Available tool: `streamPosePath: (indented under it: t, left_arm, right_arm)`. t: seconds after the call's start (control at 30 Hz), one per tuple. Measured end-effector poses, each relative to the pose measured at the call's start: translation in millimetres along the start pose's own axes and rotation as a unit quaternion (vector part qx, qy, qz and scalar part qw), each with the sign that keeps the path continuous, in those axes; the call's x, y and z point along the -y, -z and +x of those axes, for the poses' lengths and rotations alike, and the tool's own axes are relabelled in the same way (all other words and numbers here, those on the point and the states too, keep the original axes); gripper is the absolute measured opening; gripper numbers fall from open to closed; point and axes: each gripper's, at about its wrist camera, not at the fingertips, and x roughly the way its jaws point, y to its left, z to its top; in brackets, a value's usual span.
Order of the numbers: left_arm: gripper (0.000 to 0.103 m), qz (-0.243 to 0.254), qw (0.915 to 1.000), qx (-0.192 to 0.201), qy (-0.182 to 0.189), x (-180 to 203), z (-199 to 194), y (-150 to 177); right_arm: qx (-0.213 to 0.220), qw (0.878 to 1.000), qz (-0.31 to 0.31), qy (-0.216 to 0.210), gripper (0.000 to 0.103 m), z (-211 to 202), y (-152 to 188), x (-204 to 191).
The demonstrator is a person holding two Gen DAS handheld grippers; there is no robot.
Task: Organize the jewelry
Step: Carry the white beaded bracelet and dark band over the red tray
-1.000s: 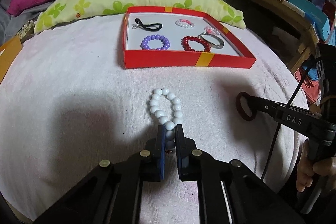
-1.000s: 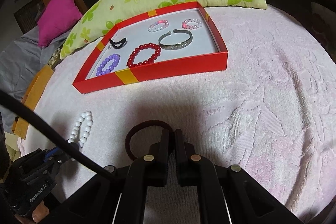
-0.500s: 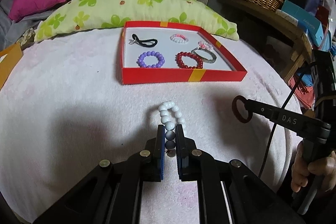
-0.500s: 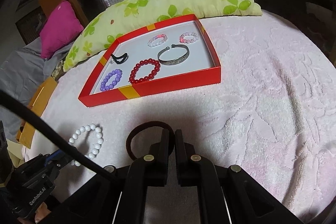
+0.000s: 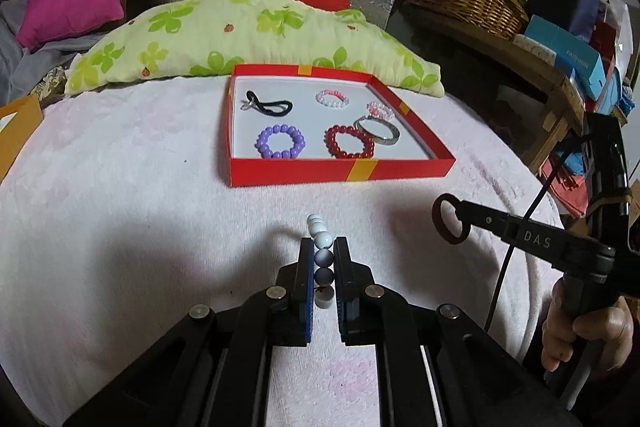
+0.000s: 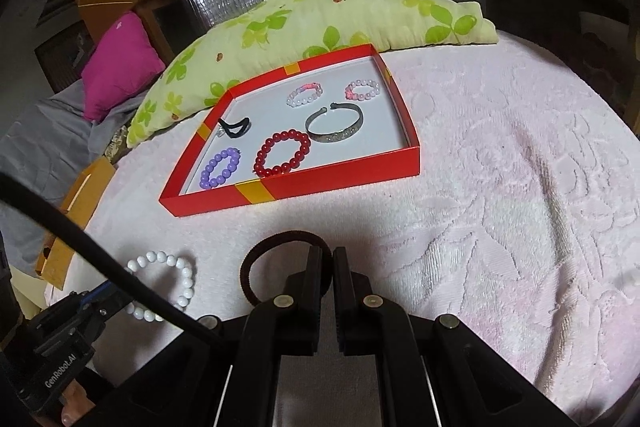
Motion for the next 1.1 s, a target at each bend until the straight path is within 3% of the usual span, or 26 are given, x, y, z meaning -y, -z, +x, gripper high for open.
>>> streamPosePath:
  t: [0.47, 1.1]
  left_arm:
    - [0.010, -0.007, 0.9996, 0.026, -0.002, -1.9, -14.2, -14.9]
    - [0.010, 0.023, 0.9978, 0.062, -0.007, 5.8, -0.7, -81.9]
  right_arm:
    - [0.017, 1.000, 0.013, -0.022, 0.006, -15.2, -8.0, 0.7]
    - [0.020, 1.000, 0.003, -0.013, 0.006, -4.5, -56.1, -4.4]
